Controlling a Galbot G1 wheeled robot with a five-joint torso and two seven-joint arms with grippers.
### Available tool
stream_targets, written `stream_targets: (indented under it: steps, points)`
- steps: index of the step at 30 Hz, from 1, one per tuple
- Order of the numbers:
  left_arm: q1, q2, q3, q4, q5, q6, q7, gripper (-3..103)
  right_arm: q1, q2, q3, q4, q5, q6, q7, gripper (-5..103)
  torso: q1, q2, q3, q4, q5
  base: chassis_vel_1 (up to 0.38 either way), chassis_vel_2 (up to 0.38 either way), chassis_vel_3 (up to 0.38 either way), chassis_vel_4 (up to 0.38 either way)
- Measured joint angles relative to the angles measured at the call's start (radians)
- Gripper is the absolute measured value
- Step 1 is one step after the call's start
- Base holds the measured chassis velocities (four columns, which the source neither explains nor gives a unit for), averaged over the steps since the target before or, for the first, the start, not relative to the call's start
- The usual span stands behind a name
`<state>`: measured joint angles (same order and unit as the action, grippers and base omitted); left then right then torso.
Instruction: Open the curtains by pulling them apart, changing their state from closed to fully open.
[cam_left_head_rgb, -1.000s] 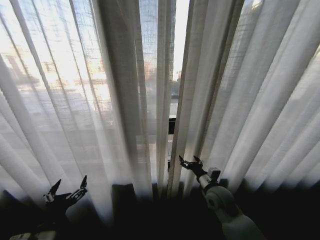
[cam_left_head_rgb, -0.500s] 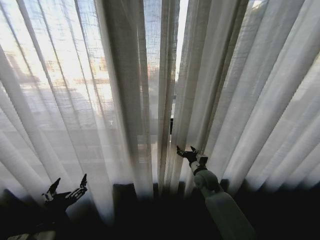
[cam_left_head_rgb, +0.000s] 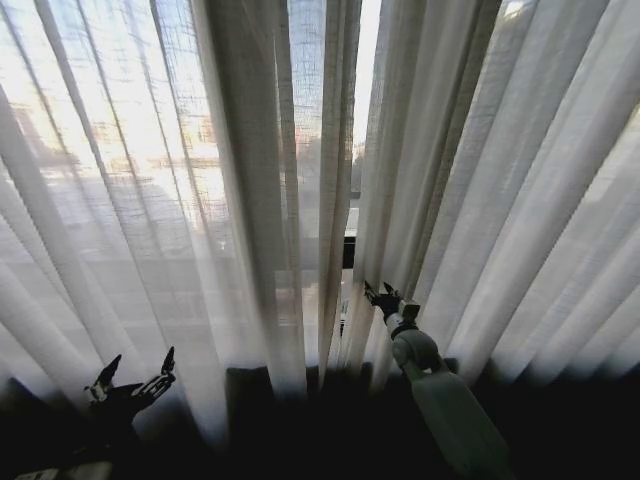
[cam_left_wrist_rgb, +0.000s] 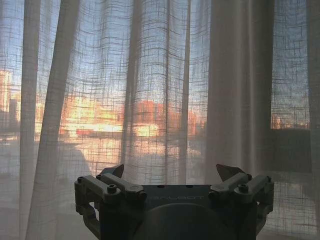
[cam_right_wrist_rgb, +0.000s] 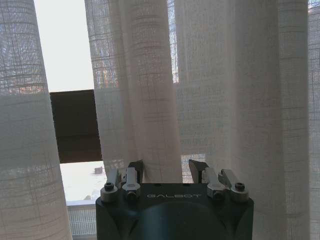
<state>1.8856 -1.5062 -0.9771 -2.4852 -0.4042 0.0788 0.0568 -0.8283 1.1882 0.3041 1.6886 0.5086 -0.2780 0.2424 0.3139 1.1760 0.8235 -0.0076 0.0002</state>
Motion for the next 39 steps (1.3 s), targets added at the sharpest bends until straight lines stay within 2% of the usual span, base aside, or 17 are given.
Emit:
stream_targets:
  steps: [1,2,5,7,10,11,13,15,28,39]
  points:
    - [0.001,-0.001,0.0,-0.001,0.0,-0.001,0.0,100,-0.001,-0.002,-0.002,0.008,0.006,0.0,0.002,50,0.0,0.0,0.0,0.0,-0.0001,0.0,0.0,0.0,0.0]
    - [0.001,-0.001,0.0,-0.001,0.0,-0.001,0.0,100,-0.001,-0.002,-0.002,0.008,0.006,0.0,0.002,50,0.0,0.0,0.0,0.0,-0.0001,0.0,0.0,0.0,0.0]
    - [0.008,-0.002,-0.001,-0.006,0.0,-0.003,0.0,100,-0.007,-0.004,-0.002,0.023,0.011,0.001,0.006,33,0.0,0.0,0.0,0.0,0.0001,0.0,0.0,0.0,0.0]
    - [0.01,-0.002,-0.001,-0.008,0.0,-0.003,0.001,100,-0.009,-0.006,-0.002,0.026,0.011,0.002,0.006,33,0.0,0.0,0.0,0.0,0.0001,0.0,0.0,0.0,0.0]
    - [0.013,-0.001,-0.002,-0.015,0.0,-0.003,0.001,100,-0.015,-0.01,-0.002,0.042,0.016,0.005,0.008,18,0.0,0.0,0.0,0.0,0.0,0.0,0.0,0.0,0.0]
    - [0.013,-0.001,-0.002,-0.015,0.0,-0.003,0.001,100,-0.015,-0.01,-0.002,0.042,0.016,0.005,0.008,18,0.0,0.0,0.0,0.0,0.0,0.0,0.0,0.0,0.0]
    - [0.015,-0.001,0.0,-0.015,0.0,-0.003,0.001,100,-0.017,-0.014,-0.001,0.051,0.022,0.006,0.01,6,0.0,0.0,0.0,0.0,0.0,0.0,0.0,0.0,0.0]
    - [0.018,-0.001,0.001,-0.015,0.001,-0.003,0.001,100,-0.021,-0.018,0.002,0.062,0.032,0.006,0.014,2,0.0,0.0,0.0,0.0,0.0001,0.0,0.0,0.0,0.0]
    - [0.034,-0.01,0.0,-0.015,0.007,-0.005,0.001,100,-0.048,-0.026,0.022,0.107,0.068,-0.018,0.012,0,0.0,0.0,0.0,0.0002,0.0,-0.002,-0.003,0.003,0.005]
    - [0.04,-0.023,0.005,-0.015,0.023,-0.008,0.003,100,-0.056,-0.035,0.048,0.116,0.078,-0.017,0.011,0,0.0,0.0,0.0,0.0,0.0002,-0.11,-0.185,0.118,0.182]
